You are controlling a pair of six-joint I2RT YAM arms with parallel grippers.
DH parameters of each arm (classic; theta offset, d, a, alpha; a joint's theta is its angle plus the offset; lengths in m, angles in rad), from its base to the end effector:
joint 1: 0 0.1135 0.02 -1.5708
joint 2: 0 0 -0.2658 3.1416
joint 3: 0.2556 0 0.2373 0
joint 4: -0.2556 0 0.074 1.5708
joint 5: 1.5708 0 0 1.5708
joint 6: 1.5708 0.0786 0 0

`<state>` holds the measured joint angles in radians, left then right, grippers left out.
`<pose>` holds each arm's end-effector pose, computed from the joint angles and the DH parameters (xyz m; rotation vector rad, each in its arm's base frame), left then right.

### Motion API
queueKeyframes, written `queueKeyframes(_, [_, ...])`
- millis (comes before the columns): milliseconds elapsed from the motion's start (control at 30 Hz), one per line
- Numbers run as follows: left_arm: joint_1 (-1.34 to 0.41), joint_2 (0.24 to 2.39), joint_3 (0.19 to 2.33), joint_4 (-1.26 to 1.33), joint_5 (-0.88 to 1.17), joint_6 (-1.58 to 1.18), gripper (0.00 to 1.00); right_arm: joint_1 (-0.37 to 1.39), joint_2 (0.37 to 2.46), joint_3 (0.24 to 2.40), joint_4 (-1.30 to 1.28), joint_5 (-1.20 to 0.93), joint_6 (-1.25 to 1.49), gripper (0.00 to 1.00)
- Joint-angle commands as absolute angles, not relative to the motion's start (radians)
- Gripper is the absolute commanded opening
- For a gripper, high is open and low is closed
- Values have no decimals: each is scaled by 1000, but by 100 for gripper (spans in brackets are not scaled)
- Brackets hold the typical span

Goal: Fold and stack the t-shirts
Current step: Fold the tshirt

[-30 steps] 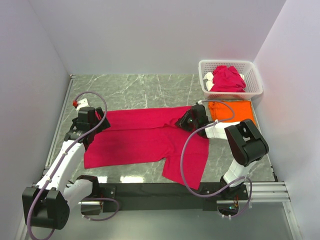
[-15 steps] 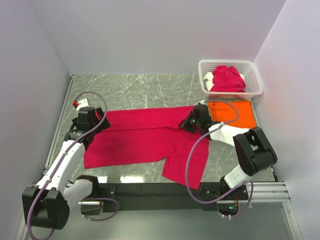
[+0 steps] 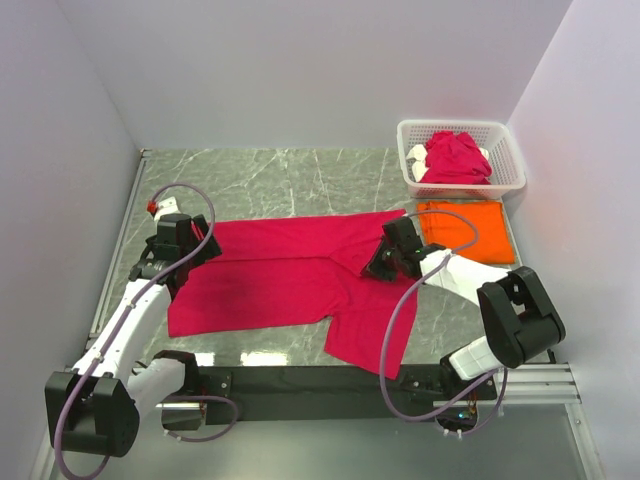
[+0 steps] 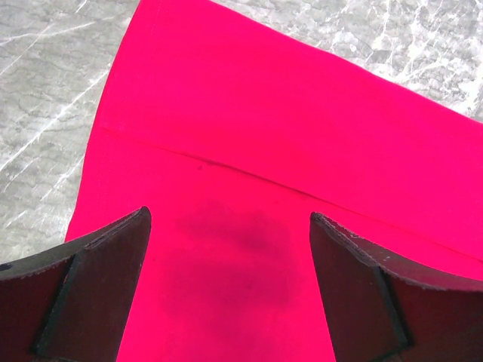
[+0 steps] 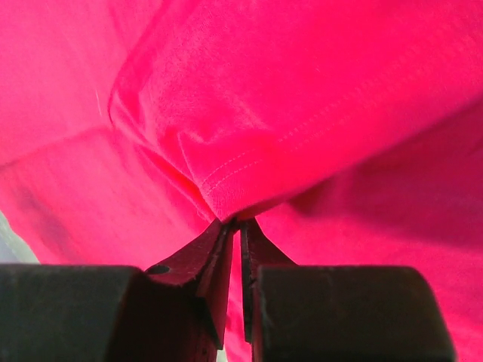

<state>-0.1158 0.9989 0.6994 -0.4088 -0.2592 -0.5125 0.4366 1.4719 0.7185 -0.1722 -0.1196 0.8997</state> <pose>0.2279 -0.0062 0.2290 -0.5749 2.1765 -0.0410 0.2622 0.1327 0.1432 0.5518 2.5696 0.6677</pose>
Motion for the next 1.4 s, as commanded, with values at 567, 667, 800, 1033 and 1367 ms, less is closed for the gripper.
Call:
queueKeyframes(567, [-175, 1015, 736, -396, -54, -558, 93, 364, 1373, 839, -388, 28, 668, 37])
queueKeyframes(667, [-265, 1032, 770, -400, -8, -641, 90, 284, 1324, 799, -367, 3, 637, 34])
queueKeyframes(800, [-394, 1064, 778, -347, 15, -745, 88, 174, 1295, 735, -304, -28, 614, 29])
queueKeyframes(1033, [-445, 1094, 807, -409, -96, -730, 88, 78, 1385, 729, -238, -89, 601, 29])
queueKeyframes(1367, [-442, 1069, 787, -433, -216, -707, 88, 75, 1491, 735, -206, -133, 595, 31])
